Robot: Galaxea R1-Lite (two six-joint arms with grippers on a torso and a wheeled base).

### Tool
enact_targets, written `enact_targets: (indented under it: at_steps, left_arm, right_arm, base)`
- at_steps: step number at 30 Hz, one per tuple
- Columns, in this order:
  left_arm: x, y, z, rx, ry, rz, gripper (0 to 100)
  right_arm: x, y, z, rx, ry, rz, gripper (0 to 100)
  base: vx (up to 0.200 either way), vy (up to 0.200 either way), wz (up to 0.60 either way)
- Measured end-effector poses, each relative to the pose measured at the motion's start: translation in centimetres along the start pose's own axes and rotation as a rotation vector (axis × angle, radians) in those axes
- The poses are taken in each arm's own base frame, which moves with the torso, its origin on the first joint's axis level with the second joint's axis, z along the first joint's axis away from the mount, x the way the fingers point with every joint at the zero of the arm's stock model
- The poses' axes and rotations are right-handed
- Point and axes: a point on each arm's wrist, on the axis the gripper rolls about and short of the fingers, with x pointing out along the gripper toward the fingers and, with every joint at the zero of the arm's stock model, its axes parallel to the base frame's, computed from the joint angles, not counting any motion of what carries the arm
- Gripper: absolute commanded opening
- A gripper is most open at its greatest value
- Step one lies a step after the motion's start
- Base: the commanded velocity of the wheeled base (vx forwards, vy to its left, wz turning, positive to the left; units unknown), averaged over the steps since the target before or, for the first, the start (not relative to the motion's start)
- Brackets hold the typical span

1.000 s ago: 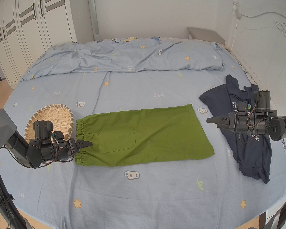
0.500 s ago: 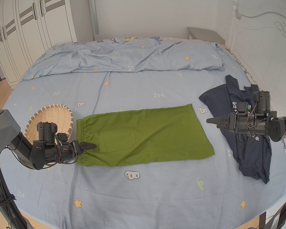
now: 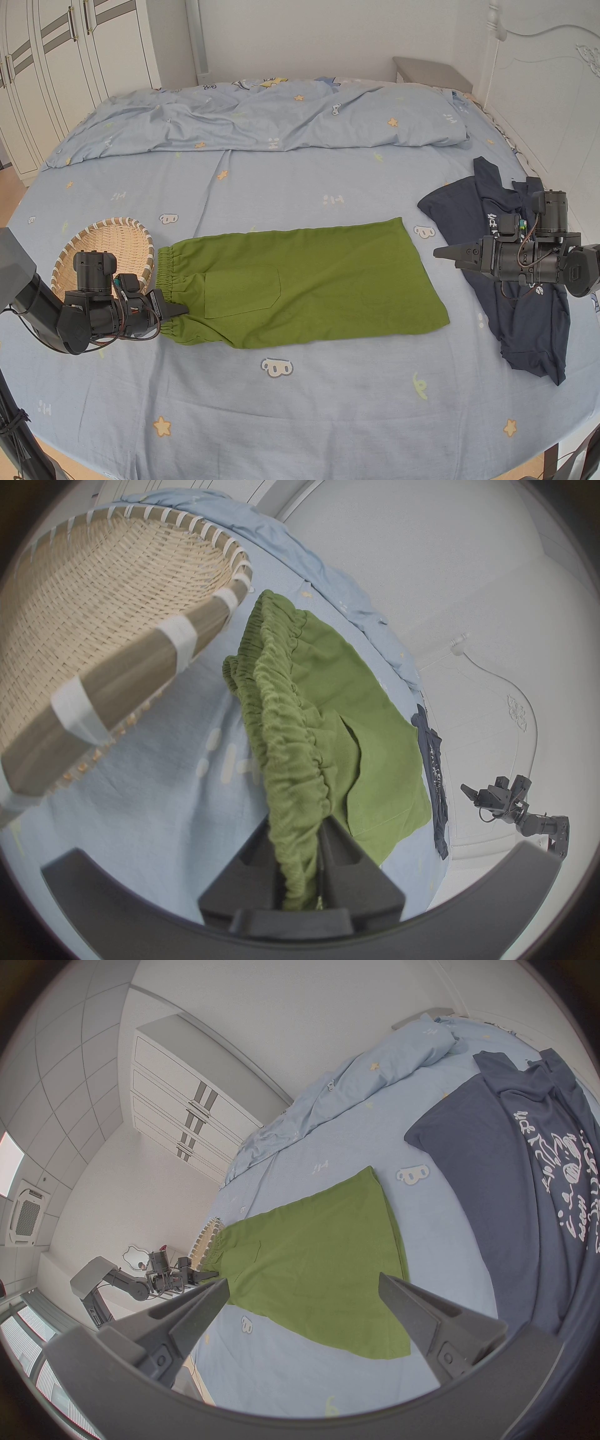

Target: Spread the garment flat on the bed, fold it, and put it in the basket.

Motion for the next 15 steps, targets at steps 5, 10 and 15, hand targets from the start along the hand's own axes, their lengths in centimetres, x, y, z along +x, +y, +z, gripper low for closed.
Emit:
enact_targets:
  at_steps: [5,10,15]
  left_arm:
    - [-0.6,-0.3,0.3,0.006,-0.015,-0.002,0]
    - [-0.8,-0.5,0.3,0.010,-0.018,-0.005,0]
    - [-0.7,-0.6,0.2,0.014,-0.016,-0.007,0]
  right_arm:
    - [0.1,-0.4,0.2,0.008,-0.004,-0.006,100]
    - [1.4,-1.8,-0.2,0.033,0.026,-0.022,100]
    - [3.3,-3.8,-1.3,0.046,0.078,-0.043,100]
  base:
    - [0.000,0.000,0.00]
    - [0.000,0.000,0.00]
    - [0.000,0.000,0.00]
